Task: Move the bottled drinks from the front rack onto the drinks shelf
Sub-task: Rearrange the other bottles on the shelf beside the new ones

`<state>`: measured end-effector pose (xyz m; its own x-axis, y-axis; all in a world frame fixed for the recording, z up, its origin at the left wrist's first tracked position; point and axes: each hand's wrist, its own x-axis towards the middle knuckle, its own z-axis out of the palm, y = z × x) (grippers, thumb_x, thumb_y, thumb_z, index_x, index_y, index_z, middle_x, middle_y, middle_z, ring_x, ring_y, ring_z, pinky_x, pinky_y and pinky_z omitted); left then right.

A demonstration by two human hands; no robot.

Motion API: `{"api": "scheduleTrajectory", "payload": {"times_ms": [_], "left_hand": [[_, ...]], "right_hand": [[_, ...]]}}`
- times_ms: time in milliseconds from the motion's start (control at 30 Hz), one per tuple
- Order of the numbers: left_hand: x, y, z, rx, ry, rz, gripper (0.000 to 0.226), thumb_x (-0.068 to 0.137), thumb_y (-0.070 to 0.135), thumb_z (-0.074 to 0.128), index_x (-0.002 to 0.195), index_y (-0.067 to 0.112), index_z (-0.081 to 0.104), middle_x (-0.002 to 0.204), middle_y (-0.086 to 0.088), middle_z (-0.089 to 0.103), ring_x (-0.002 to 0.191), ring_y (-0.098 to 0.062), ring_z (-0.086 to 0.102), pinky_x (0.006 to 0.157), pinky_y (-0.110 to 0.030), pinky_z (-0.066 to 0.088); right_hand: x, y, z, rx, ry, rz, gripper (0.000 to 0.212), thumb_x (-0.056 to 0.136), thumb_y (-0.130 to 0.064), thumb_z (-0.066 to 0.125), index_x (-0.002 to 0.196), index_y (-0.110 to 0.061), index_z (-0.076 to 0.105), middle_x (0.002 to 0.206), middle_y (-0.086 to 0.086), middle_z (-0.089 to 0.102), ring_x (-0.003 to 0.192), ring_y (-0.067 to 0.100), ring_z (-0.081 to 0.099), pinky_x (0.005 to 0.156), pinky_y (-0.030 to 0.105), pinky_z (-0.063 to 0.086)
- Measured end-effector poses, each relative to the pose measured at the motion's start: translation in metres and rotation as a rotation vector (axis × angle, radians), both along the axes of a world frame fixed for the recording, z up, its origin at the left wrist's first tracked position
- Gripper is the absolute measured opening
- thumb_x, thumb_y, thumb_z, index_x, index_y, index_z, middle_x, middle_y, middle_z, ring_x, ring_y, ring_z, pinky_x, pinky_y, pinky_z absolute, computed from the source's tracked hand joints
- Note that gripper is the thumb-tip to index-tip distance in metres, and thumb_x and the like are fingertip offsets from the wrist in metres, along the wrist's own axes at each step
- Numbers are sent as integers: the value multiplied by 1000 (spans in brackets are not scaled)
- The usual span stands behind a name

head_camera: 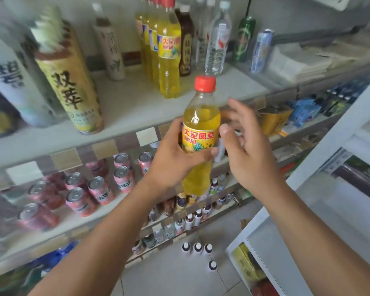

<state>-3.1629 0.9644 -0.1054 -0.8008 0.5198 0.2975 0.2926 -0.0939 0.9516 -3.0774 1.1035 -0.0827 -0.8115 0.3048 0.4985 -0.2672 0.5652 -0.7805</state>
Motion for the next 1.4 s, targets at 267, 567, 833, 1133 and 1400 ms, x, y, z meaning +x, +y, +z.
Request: {"api": "scheduleTrajectory", "payload": {"times_ms": [267, 567, 833, 1133, 1400], "left_hand": [[-21, -18, 37, 30, 14, 270, 38, 76, 30, 84, 100, 25, 55, 84, 11, 69, 75, -5, 65, 69, -26, 53], [-29, -12, 46, -34, 22, 391, 45, 69, 43, 84, 100, 27, 55, 85, 11, 69, 75, -6, 65, 72, -35, 56], [-55, 7, 68, -83, 57, 365, 45, 79, 49, 77, 111, 29, 52, 90, 17, 70, 84, 0, 66, 79, -30, 55], [-111, 2, 53, -357, 351, 602, 16, 98, 32, 52, 102, 20, 62, 94, 12, 66, 89, -2, 60, 77, -25, 47], [-143, 6, 19, -852, 459, 665, 23, 95, 34, 51, 112, 22, 61, 114, 3, 65, 107, -23, 59, 81, -35, 47]], "right_hand": [[-18, -37, -23, 17, -217, 86, 50, 88, -51, 59, 134, -38, 43, 125, -25, 55, 116, -5, 53, 92, 26, 48], [-48, -60, -18, -12, -285, -1, 60, 74, -49, 73, 124, -37, 43, 106, -18, 61, 96, 3, 61, 75, 29, 53], [-82, -34, 4, 43, -266, -51, 50, 76, -41, 75, 118, -28, 51, 100, -5, 66, 92, 17, 64, 71, 35, 52], [-147, 13, 29, 19, -139, -101, 42, 75, -48, 75, 107, -28, 55, 94, -10, 67, 83, 9, 65, 73, 35, 56], [-194, 42, 22, 31, -113, -101, 48, 75, -47, 77, 111, -25, 55, 102, -7, 67, 90, 13, 64, 78, 30, 54]]}}
